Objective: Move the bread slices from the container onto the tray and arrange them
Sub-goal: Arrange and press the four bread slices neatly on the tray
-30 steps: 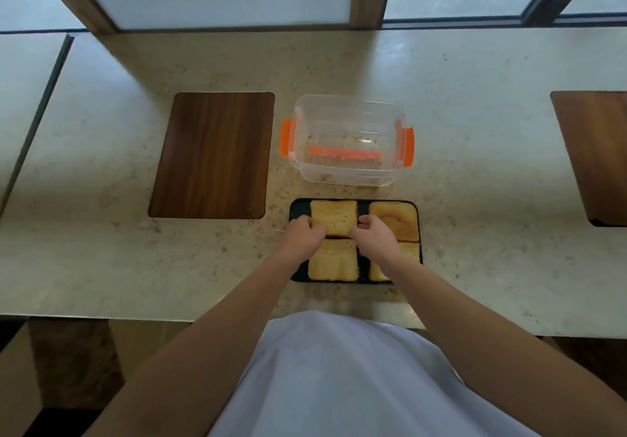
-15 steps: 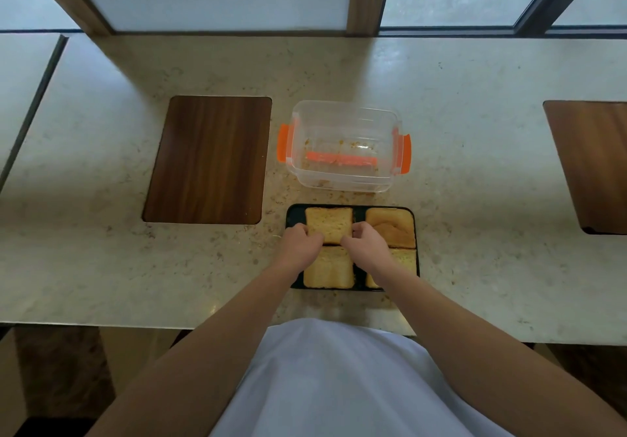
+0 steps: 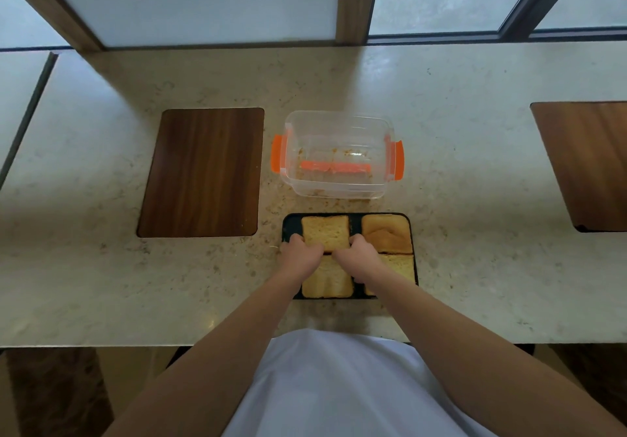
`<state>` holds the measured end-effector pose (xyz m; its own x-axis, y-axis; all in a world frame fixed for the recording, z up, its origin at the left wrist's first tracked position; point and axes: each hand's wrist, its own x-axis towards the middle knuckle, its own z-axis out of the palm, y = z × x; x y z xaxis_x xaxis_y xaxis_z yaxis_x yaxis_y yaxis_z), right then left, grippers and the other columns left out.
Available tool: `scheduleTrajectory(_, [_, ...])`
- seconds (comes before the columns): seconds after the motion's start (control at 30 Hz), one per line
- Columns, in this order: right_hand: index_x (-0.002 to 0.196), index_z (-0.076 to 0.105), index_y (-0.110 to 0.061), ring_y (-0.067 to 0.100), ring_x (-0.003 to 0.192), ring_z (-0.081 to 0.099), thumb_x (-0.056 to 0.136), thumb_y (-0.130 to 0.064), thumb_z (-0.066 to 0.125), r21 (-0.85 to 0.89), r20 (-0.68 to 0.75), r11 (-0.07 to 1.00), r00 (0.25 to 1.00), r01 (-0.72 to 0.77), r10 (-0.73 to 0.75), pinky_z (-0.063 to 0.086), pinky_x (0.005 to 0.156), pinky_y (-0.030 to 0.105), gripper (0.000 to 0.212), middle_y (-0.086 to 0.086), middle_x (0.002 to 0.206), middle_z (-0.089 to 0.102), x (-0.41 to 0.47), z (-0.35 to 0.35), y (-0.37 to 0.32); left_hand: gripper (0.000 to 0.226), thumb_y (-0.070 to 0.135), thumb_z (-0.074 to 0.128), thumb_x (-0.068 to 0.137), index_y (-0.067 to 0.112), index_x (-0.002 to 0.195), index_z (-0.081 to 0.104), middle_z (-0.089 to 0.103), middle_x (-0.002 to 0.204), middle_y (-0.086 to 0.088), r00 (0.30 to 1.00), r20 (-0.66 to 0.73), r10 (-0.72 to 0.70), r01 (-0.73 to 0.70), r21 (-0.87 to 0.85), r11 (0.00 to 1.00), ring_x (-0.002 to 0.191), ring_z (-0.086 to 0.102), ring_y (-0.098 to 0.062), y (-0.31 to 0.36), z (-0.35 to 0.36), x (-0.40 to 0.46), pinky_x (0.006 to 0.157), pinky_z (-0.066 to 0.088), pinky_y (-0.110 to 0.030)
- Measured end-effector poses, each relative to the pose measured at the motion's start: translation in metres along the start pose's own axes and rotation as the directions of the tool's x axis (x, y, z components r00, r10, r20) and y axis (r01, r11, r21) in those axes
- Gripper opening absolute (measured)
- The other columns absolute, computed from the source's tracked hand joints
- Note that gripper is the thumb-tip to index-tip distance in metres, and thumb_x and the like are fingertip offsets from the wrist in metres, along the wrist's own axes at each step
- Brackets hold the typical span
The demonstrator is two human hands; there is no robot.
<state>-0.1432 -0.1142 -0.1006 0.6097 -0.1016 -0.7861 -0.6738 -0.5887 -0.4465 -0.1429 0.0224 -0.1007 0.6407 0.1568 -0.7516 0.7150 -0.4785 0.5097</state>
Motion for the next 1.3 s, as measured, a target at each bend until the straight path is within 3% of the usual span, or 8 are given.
scheduleTrajectory(0.23, [0.153, 0.028, -0.011, 0.014, 0.085, 0.054, 0.091, -0.030, 0.057, 0.067, 0.012, 0.998, 1.000, -0.017, 0.016, 0.059, 0.083, 0.041, 0.071, 0.009, 0.128, 0.052, 0.004, 0.004, -0.002, 0.061, 0.028, 0.054, 0.091, 0.007, 0.144, 0.034, 0.043, 0.139, -0.013, 1.000, -0.011, -0.012, 0.011, -0.035, 0.999, 0.114, 0.051, -0.027, -0.002, -0.005, 0.002, 0.095, 0.048, -0.046])
scheduleTrajectory(0.4, [0.152, 0.029, -0.011, 0.022, 0.102, 0.056, 0.091, -0.031, 0.057, 0.087, 0.036, 0.996, 0.999, -0.003, -0.001, 0.057, 0.081, 0.039, 0.071, 0.009, 0.128, 0.054, 0.003, 0.010, -0.007, 0.063, 0.027, 0.055, 0.093, 0.006, 0.147, 0.032, 0.051, 0.104, 0.002, 0.999, -0.033, -0.012, 0.010, -0.076, 0.997, 0.074, 0.044, -0.005, -0.004, -0.011, 0.002, 0.054, 0.035, -0.025])
scheduleTrajectory(0.6, [0.151, 0.030, -0.011, 0.021, 0.098, 0.057, 0.091, -0.030, 0.057, 0.087, 0.040, 0.996, 0.999, 0.004, -0.008, 0.058, 0.076, 0.038, 0.069, 0.007, 0.122, 0.055, 0.004, 0.012, -0.007, 0.054, 0.029, 0.055, 0.091, 0.006, 0.138, 0.040, 0.038, 0.085, 0.011, 0.999, -0.050, -0.021, 0.017, -0.064, 0.998, 0.069, 0.039, -0.002, -0.006, -0.014, -0.001, 0.054, 0.033, -0.026])
scheduleTrajectory(0.83, [0.153, 0.028, -0.010, 0.019, 0.095, 0.058, 0.093, -0.029, 0.056, 0.105, 0.051, 0.994, 0.999, 0.009, -0.015, 0.055, 0.069, 0.033, 0.069, 0.009, 0.122, 0.057, 0.004, 0.010, -0.004, 0.053, 0.030, 0.055, 0.091, 0.006, 0.137, 0.042, 0.035, 0.083, 0.014, 0.998, -0.065, -0.002, -0.001, -0.042, 0.999, 0.069, 0.037, -0.002, -0.005, -0.011, -0.001, 0.053, 0.029, -0.025])
scheduleTrajectory(0.93, [0.152, 0.029, -0.009, 0.017, 0.089, 0.058, 0.092, -0.029, 0.056, 0.103, 0.044, 0.995, 0.999, 0.014, -0.019, 0.056, 0.071, 0.034, 0.068, 0.009, 0.120, 0.058, 0.006, 0.009, -0.002, 0.053, 0.029, 0.054, 0.092, 0.006, 0.138, 0.042, 0.042, 0.087, 0.010, 0.997, -0.078, 0.006, -0.008, -0.015, 1.000, 0.071, 0.040, -0.003, -0.004, -0.010, 0.000, 0.054, 0.031, -0.026])
scheduleTrajectory(1.07, [0.151, 0.029, -0.009, 0.015, 0.082, 0.057, 0.091, -0.029, 0.057, 0.077, 0.039, 0.997, 0.999, 0.022, -0.025, 0.053, 0.063, 0.032, 0.069, 0.007, 0.115, 0.057, 0.006, 0.004, 0.001, 0.063, 0.033, 0.052, 0.094, 0.007, 0.149, 0.032, 0.051, 0.127, -0.006, 0.998, -0.063, 0.016, -0.015, 0.021, 1.000, 0.079, 0.044, -0.006, -0.001, -0.006, -0.001, 0.058, 0.034, -0.028])
scheduleTrajectory(1.17, [0.149, 0.031, -0.010, 0.018, 0.089, 0.059, 0.090, -0.031, 0.057, 0.067, 0.042, 0.997, 0.999, 0.025, -0.028, 0.056, 0.072, 0.036, 0.068, 0.007, 0.116, 0.057, 0.006, 0.002, 0.002, 0.064, 0.032, 0.052, 0.095, 0.007, 0.150, 0.030, 0.045, 0.144, -0.009, 0.997, -0.068, 0.025, -0.024, 0.013, 1.000, 0.095, 0.044, -0.012, -0.001, -0.005, 0.000, 0.075, 0.037, -0.031])
scheduleTrajectory(1.3, [0.149, 0.031, -0.009, 0.022, 0.096, 0.061, 0.089, -0.031, 0.057, 0.074, 0.041, 0.997, 0.999, 0.031, -0.034, 0.055, 0.073, 0.037, 0.068, 0.009, 0.119, 0.058, 0.007, 0.005, 0.001, 0.066, 0.030, 0.052, 0.095, 0.006, 0.152, 0.028, 0.047, 0.141, -0.010, 0.997, -0.067, 0.040, -0.038, 0.029, 0.999, 0.095, 0.047, -0.013, -0.001, -0.005, -0.002, 0.069, 0.038, -0.029])
